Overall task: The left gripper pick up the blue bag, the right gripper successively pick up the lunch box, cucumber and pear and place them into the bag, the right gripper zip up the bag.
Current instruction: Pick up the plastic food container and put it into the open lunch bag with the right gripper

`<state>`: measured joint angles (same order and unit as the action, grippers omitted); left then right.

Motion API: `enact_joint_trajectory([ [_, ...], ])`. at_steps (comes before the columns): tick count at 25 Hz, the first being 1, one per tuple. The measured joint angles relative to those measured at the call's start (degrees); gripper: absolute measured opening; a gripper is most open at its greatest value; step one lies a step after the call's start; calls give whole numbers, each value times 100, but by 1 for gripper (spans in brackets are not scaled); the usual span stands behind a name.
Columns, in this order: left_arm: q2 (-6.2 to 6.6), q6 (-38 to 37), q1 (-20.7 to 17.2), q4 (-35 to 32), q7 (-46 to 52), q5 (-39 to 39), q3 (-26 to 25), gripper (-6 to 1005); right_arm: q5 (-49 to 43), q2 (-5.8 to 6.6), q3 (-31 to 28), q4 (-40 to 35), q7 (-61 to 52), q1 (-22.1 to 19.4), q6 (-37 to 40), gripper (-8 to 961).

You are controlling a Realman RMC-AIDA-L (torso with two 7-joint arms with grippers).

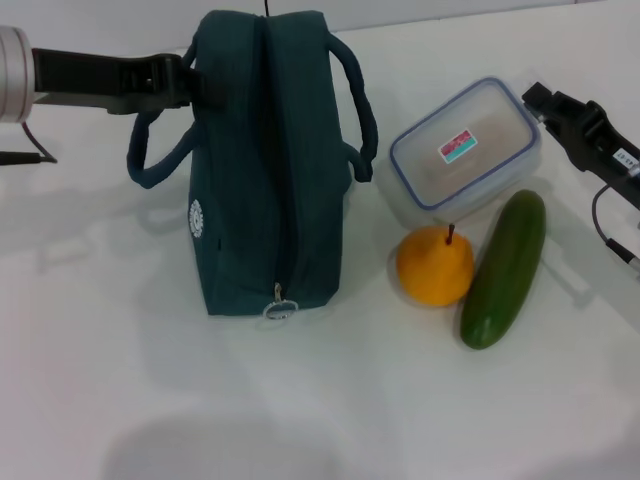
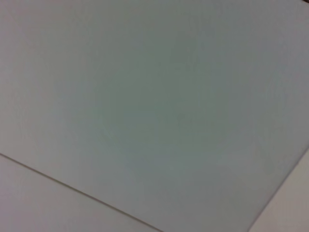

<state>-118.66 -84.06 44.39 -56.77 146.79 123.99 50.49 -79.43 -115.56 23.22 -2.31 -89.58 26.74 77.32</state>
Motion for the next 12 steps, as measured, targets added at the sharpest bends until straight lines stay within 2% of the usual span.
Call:
enact_joint_trajectory([
  [5,74,-43,19,155,-8,-298,25,45,24,5,-21,-70,-3,-30,212,94],
  [12,59,-67,43,222,-16,-311,31,45,239,17,-27,-258,-20,-47,526,98],
])
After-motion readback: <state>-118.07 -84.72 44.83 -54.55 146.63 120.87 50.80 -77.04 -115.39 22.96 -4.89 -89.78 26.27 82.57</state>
